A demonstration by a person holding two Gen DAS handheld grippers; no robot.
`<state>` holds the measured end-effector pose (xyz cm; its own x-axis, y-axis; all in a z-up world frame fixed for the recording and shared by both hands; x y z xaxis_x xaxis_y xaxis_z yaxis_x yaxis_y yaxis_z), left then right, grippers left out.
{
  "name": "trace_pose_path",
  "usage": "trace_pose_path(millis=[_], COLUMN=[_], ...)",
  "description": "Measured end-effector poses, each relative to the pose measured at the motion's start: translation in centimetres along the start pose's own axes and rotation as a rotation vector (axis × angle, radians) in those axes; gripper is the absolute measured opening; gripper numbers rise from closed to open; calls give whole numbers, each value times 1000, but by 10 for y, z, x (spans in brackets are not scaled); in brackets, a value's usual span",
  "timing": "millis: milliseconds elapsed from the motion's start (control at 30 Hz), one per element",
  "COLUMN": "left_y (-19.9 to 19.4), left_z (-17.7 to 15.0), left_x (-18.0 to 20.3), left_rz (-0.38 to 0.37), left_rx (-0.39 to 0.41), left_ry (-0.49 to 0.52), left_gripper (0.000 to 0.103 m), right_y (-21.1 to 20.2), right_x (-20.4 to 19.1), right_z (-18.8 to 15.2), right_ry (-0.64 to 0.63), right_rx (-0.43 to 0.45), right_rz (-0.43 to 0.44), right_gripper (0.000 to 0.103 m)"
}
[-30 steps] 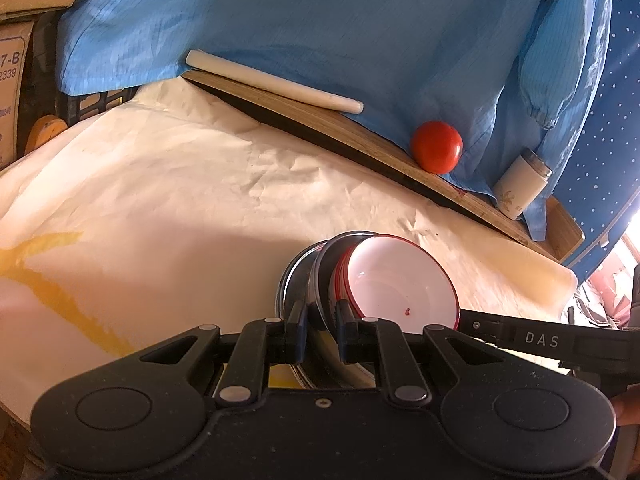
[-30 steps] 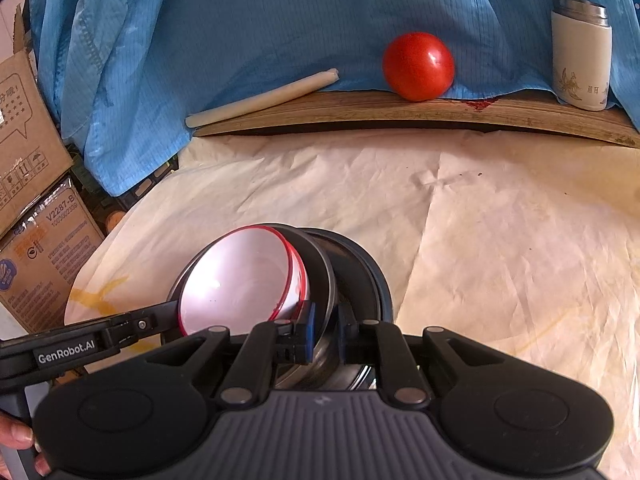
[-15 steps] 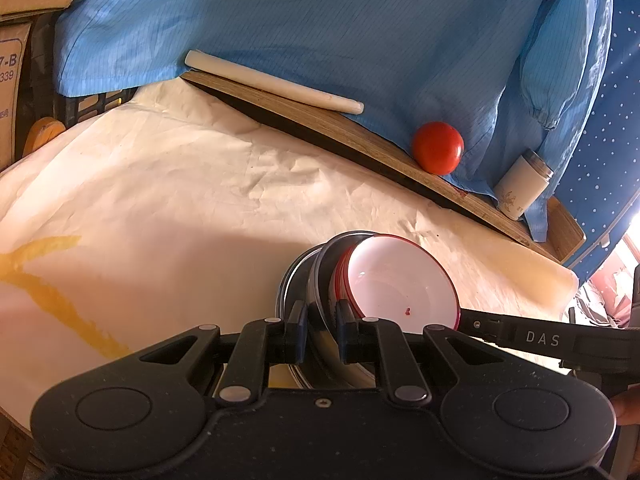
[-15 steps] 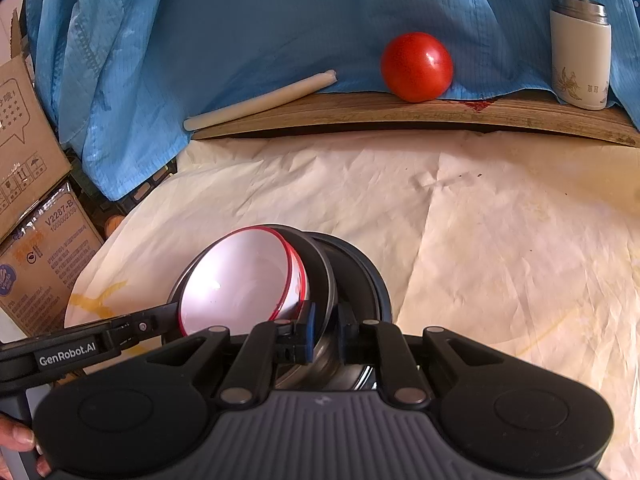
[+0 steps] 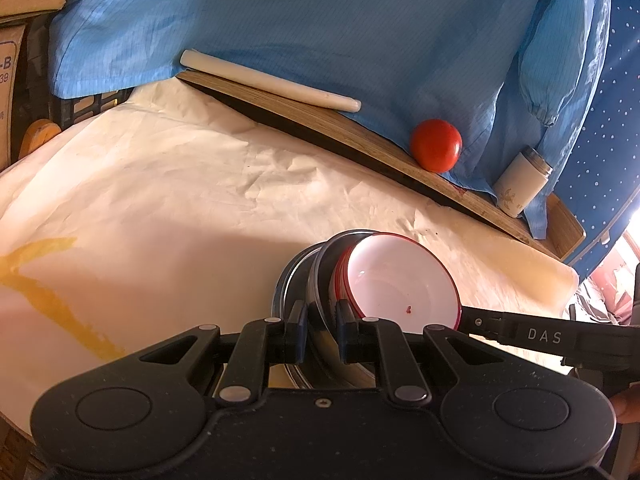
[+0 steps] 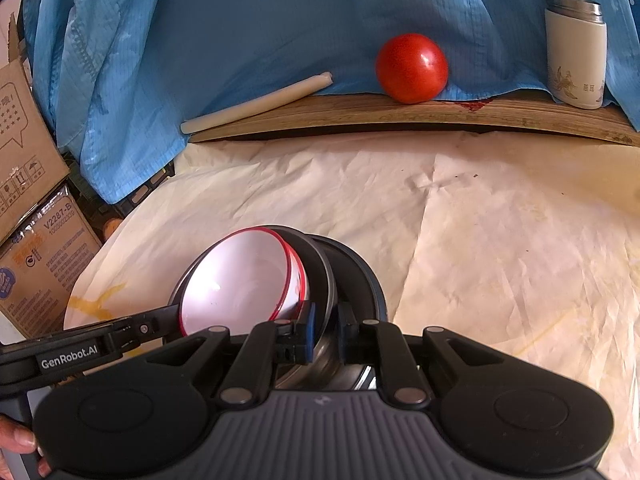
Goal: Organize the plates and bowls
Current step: 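Lower the steel bowl stack onto the steel plates with both grippers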
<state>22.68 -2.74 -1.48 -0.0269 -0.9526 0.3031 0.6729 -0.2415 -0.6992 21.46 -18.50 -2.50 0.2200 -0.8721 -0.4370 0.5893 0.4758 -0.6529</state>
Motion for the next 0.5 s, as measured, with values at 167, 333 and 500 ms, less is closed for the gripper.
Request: trace_pose_path(millis=[167, 333, 500], left_y=[1, 1, 2], left_z=[0, 1, 0], left_x=[1, 1, 2], left_rz=[0, 2, 1], left_rx=[1, 1, 1], left_ry=[0, 2, 2], left_gripper=[14, 15, 15], right_y=[0, 0, 0], right_x=[0, 1, 2], right_z=[0, 1, 2], right_ry=[6, 12, 16], right_rx=[4, 11, 16], right_rz=[0, -2, -3], right_gripper=[13, 13, 13])
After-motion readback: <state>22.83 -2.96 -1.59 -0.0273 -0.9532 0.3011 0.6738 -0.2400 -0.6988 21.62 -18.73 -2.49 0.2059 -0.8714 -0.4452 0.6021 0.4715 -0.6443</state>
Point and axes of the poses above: each gripper's, at about its wrist camera, not at the fingertips, and y roughly the way its jaws point, x to its right, z to its top, the point moved 9 cm from there along y, roughly the way its jaws point, and after that the axes turned 7 degrees about z, right-handed, at the moved point
